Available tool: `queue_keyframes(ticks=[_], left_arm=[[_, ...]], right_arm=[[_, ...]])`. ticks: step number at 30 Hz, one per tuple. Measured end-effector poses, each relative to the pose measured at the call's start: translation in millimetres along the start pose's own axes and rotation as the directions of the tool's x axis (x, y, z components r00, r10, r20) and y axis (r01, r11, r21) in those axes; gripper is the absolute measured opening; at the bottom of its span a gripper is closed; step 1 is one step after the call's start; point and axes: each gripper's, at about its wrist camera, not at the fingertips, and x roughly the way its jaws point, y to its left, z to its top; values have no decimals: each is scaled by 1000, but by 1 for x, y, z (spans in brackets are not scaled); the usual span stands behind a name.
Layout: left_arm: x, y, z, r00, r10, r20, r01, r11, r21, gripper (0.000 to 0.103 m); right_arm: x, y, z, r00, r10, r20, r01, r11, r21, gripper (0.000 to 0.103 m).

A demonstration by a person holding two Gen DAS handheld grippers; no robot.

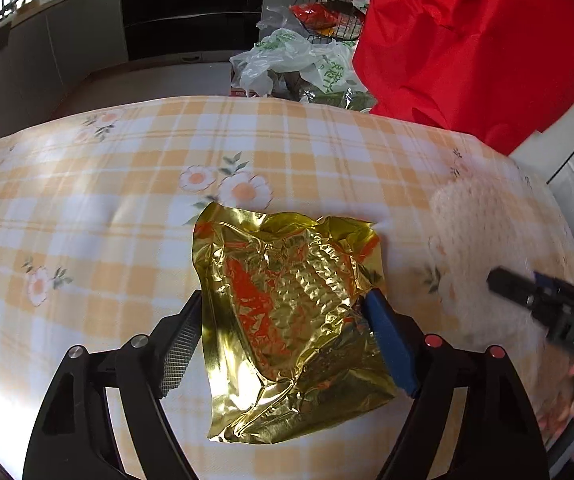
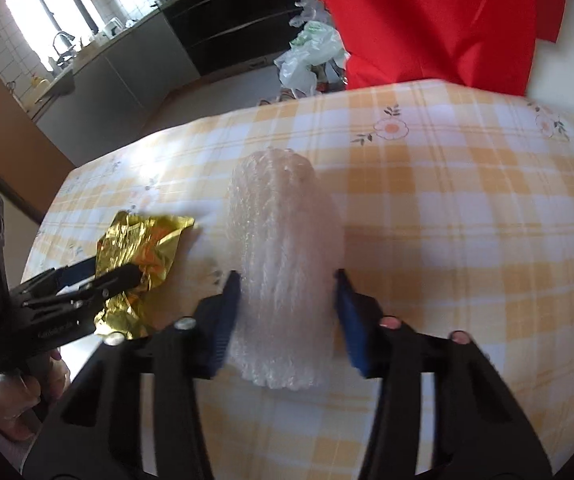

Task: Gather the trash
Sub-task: 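Carry the gold wrapper over the bin and open the left tool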

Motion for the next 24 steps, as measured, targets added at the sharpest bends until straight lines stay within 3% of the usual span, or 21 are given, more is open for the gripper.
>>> queue_keyframes(ticks=[11, 17, 24], left_arm=[[-104, 43, -65, 995, -17, 99, 14, 999, 40, 76], [-172, 42, -116, 987, -10, 159, -1, 998, 70, 76], [-238, 34, -179, 986, 19, 163, -36, 994, 100, 76]], right_arm=[[-74, 22, -45, 991, 95, 95, -97, 995, 16, 41], [-137, 54, -87, 979, 143, 148, -139, 990, -37, 41], [-204, 89, -135, 971, 164, 175, -146, 983, -114, 41]])
